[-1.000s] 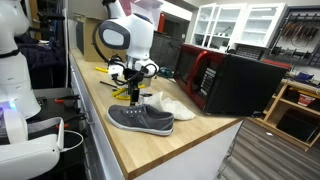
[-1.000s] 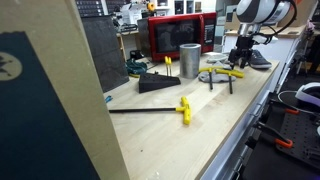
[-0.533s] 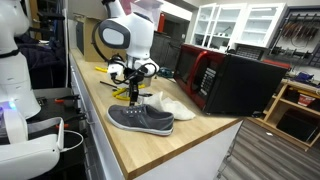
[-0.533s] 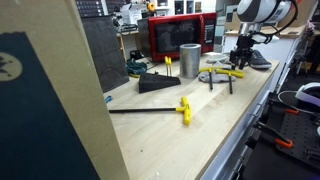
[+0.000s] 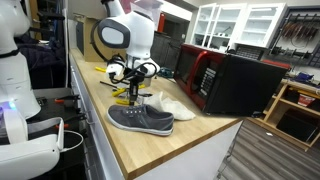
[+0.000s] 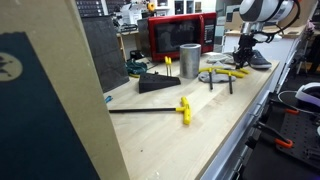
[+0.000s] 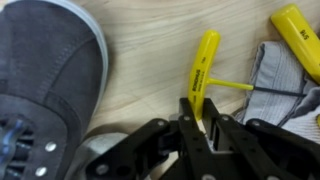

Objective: Move one black and yellow object in the metal tin, then to the black holder

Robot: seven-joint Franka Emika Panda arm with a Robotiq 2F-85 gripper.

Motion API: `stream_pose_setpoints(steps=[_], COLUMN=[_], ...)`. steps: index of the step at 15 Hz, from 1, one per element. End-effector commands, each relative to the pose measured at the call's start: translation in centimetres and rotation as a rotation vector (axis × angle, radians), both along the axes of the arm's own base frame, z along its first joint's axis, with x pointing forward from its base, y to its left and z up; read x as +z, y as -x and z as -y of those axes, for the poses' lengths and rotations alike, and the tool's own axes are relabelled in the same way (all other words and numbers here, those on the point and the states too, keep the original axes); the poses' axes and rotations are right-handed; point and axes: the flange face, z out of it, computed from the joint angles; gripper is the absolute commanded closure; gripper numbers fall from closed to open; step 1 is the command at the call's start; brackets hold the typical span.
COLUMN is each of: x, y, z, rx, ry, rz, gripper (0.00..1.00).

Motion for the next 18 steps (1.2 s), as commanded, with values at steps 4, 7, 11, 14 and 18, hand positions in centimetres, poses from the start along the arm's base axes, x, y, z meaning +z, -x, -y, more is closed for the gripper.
stream_pose_setpoints(steps=[4, 7, 11, 14, 18], x=[3.2, 7.6, 14.9, 19.6, 23.3], y=[1.0, 1.7, 1.5, 0.9, -0.5], z=[-1.4, -1.9, -3.6, -6.4, -11.2], rx=[0.132, 0.247, 0.363, 0.458, 0.592], ry=[0.049, 0.167, 0.39, 0.54, 0.729], rz=[-0.081, -0.145, -0.092, -0.004, 0.09], gripper=[0.96, 0.96, 0.96, 0.96, 0.96])
